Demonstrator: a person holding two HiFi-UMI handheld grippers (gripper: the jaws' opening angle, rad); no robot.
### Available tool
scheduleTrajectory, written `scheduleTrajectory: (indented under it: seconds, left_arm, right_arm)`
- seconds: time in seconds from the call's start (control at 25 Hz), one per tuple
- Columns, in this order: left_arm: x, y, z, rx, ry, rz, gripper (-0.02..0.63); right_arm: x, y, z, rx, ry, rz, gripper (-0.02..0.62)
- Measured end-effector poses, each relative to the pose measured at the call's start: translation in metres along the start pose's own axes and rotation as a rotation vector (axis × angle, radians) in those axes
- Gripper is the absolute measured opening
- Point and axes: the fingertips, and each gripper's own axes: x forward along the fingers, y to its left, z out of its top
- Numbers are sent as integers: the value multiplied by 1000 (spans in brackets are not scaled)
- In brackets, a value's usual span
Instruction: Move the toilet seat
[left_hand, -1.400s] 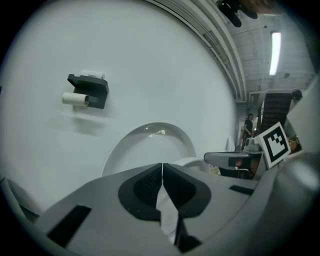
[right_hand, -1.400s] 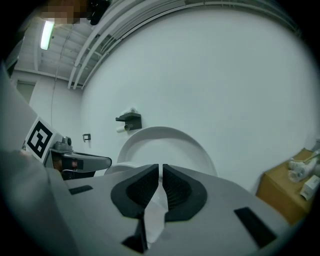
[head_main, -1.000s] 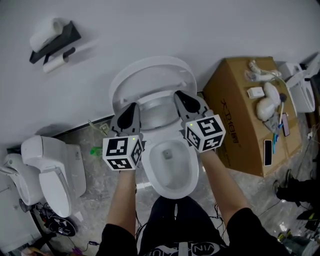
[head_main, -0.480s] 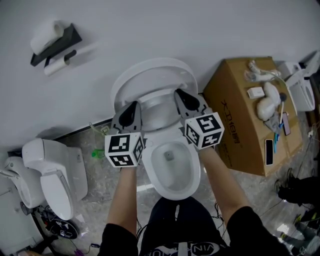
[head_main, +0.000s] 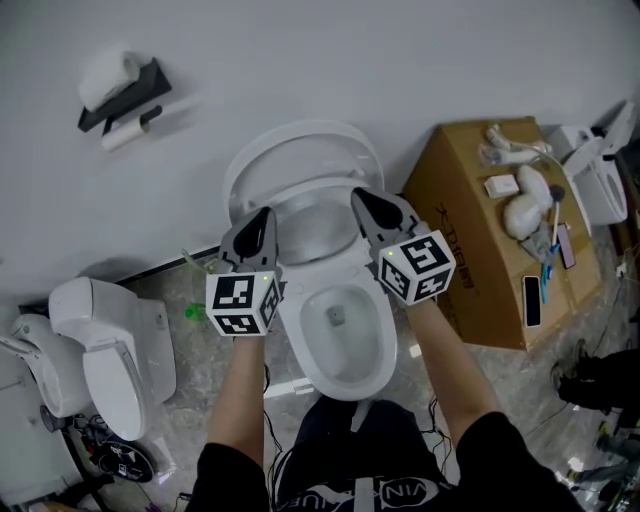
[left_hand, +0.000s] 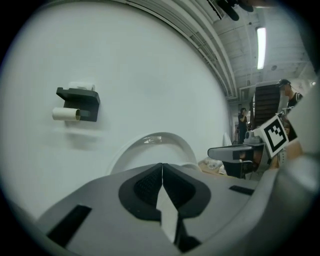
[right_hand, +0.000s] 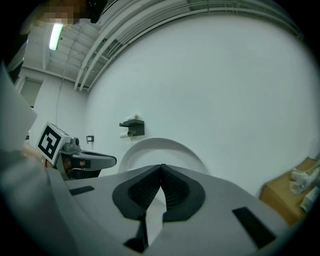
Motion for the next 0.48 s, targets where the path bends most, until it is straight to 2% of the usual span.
scheduleTrajectory:
  seconds: [0.2,0.48]
  left_arm:
    - [-36,-16,0,-10,-11,35,5]
    - [-106,-53,-25,-49,28,78,5]
  right_arm:
    - [-43,19,-1,-9,18,50,9]
    - [-120,56,-16,-35,60,123,9]
